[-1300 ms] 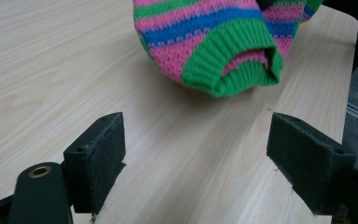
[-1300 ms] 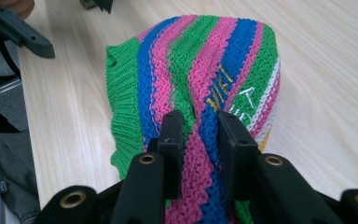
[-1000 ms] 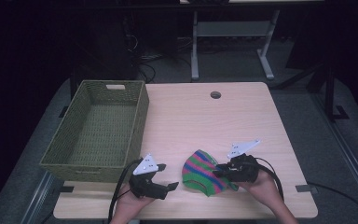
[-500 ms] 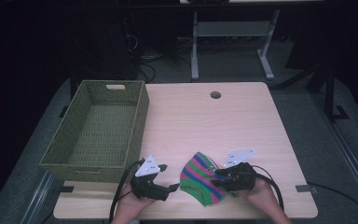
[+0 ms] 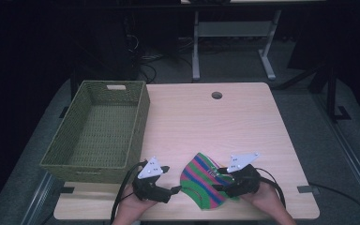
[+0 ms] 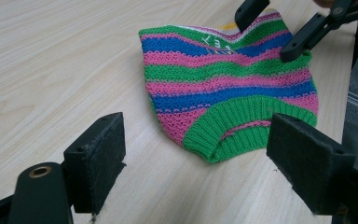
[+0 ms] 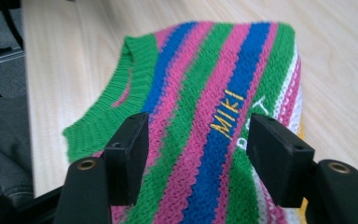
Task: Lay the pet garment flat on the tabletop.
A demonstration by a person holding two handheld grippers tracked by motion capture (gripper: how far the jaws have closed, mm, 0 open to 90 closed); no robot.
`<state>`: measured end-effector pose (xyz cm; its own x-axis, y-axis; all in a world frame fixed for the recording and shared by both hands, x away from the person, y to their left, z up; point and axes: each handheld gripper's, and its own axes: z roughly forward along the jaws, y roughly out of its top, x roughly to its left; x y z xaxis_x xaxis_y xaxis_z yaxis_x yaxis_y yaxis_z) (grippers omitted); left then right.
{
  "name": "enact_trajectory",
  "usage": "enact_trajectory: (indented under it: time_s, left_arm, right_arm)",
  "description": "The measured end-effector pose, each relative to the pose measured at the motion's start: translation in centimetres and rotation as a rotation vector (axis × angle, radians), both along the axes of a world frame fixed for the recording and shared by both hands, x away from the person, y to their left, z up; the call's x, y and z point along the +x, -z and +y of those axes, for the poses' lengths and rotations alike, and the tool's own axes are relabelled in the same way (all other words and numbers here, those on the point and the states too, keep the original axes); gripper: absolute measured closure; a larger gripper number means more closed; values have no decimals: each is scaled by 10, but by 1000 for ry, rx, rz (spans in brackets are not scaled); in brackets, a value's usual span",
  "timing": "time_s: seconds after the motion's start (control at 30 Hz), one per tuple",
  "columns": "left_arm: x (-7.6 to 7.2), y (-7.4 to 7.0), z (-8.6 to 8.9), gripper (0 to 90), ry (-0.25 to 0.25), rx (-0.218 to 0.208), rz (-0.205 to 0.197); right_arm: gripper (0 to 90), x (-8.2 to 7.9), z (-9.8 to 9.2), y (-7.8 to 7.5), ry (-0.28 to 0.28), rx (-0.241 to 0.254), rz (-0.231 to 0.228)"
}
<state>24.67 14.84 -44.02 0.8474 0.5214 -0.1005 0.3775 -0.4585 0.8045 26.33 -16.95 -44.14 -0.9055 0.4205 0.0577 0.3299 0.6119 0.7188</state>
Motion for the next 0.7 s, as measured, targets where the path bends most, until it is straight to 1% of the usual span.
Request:
enact_trajectory:
  time_s: [0.03,0.13,0.2,0.23,0.33,0.4,0.47,0.53,0.57,0.6,0.67,0.7]
  left_arm:
    - [0,0,0,196,-2,-1,4]
    - [1,0,0,197,2,7,2]
    - [0,0,0,201,4,12,0]
    - [0,0,-1,201,3,14,-2]
    - [0,0,0,209,3,9,1]
    - [0,0,0,211,2,8,5]
    - [0,0,0,221,9,11,6]
    - [0,0,0,229,11,14,6]
    - [0,0,0,230,12,12,4]
    - [-1,0,0,234,12,7,5]
    - [-1,-1,0,243,12,3,6]
    - [-1,-1,0,243,11,5,4]
  right_arm:
    - [375,-4,-2,-4,-16,21,-9]
    - [378,-8,-1,-6,-45,30,-23]
    - [382,-10,2,-5,-72,11,-23]
    - [392,-11,3,-4,-90,8,-33]
    - [426,-15,8,-4,-138,16,-13]
    - [456,-18,11,-3,-165,4,4]
    - [475,-19,14,1,-190,-29,11]
    - [499,-20,15,4,-215,-41,22]
    - [509,-20,15,5,-223,-48,16]
    - [519,-20,16,6,-232,-53,32]
    - [522,-19,17,9,-259,-75,17]
    - [526,-20,17,10,-261,-84,32]
